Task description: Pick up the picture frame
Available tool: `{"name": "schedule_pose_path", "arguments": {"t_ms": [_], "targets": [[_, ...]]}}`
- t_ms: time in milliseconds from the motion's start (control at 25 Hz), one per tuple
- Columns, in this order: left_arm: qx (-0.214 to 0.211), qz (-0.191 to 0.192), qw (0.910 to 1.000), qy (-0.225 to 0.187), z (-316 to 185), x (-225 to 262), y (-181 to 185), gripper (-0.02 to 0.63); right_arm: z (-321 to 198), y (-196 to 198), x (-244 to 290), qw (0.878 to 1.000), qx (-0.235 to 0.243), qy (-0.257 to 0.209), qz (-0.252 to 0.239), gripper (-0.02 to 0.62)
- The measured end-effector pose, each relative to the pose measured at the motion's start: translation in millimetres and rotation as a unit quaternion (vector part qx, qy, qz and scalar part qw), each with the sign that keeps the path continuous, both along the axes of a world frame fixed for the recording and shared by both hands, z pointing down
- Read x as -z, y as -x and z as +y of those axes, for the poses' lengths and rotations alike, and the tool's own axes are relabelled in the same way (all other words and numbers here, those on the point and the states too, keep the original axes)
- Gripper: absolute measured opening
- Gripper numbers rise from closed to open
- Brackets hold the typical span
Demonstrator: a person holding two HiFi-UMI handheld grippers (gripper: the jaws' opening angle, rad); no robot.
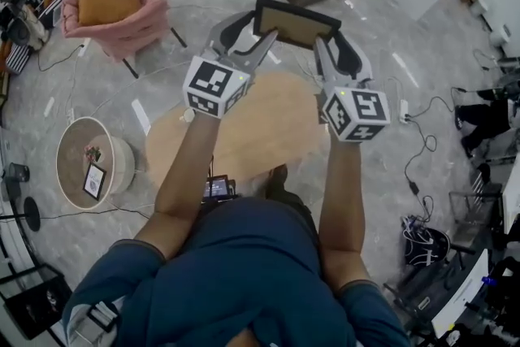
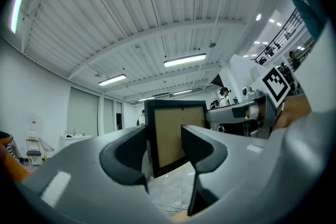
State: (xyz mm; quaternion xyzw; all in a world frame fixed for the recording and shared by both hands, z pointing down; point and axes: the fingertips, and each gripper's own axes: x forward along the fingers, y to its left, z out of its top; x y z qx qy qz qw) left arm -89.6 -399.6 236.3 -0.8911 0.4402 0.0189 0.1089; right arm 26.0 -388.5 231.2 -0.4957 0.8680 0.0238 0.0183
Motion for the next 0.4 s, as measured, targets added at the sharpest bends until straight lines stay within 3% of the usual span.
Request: {"name": "schedule_pose_path", "arguments": {"t_ms": [400], "targets": [[0.000, 0.003, 0.9999, -0.011, 6.9, 12.0, 12.0, 0.192, 9.2, 12.2, 13.4, 1.000, 0.001, -0.012, -0.003, 0.153]]}}
